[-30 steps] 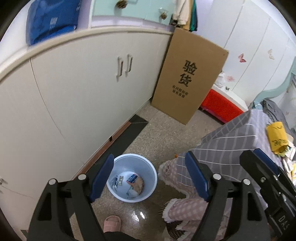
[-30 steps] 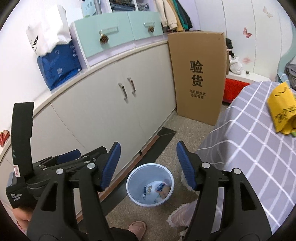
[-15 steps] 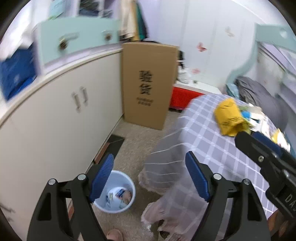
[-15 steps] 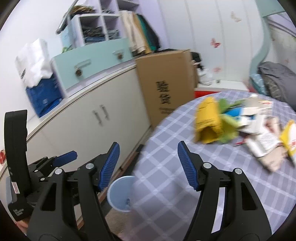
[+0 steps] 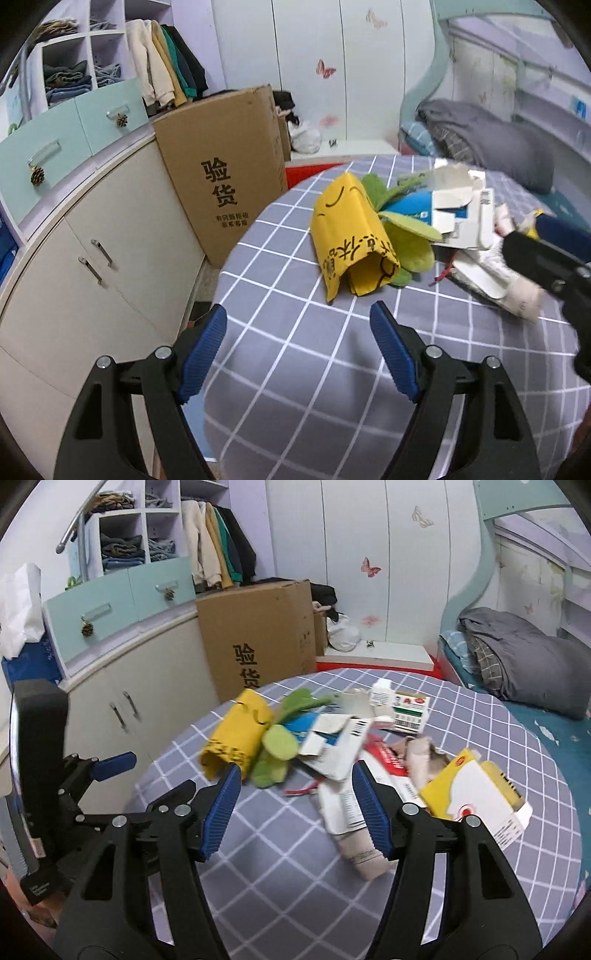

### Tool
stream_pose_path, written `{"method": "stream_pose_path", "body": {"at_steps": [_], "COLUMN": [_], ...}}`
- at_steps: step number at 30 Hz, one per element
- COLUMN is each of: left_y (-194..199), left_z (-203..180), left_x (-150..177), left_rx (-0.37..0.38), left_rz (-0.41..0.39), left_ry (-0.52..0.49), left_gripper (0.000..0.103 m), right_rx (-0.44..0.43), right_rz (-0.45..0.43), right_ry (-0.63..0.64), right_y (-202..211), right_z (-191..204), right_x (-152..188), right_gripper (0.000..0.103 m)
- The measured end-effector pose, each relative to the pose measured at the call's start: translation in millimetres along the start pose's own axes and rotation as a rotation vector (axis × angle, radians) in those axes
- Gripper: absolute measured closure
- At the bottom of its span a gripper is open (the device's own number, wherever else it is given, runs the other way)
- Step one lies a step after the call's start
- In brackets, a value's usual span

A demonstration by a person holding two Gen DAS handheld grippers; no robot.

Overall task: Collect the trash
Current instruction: 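Grasp the yellow printed bag with left tool while right tool grasps the green leafy item, then carry both items over the wastebasket and open both tools to drop them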

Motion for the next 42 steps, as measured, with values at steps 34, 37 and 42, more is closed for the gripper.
{"method": "stream_pose_path", "body": {"at_steps": [34,37,42], "left_y": [1,5,10], "left_z": [128,151,191], "left_x": [5,14,33], "left_rx": [0.042,0.039,0.0], "left_rz": [-0.052,-0.051,-0.042], "left_ry": [0.235,0.269,0.321], "left_gripper": [0.099,0.099,0.099], "right_rx": [0.088,0.024,-0.072], "right_rz": [0.071,0.046,0.042], "right_ry": [0.192,0.202,0.25], "right_y": [-66,-54,-49], "right_z": [68,95,151], "right_x": [-43,-54,-57], "right_gripper": [0.097,0.097,0.097]}}
Point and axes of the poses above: each gripper's, at about its wrist camera, not at the fingertips, and y roughly against the way its jaws point, z to its left, x to its underside, the point moved 4 cm from there along -y, roughly the way its jaws point, and after that the axes turned 7 degrees about -x, right-handed, at the moved point
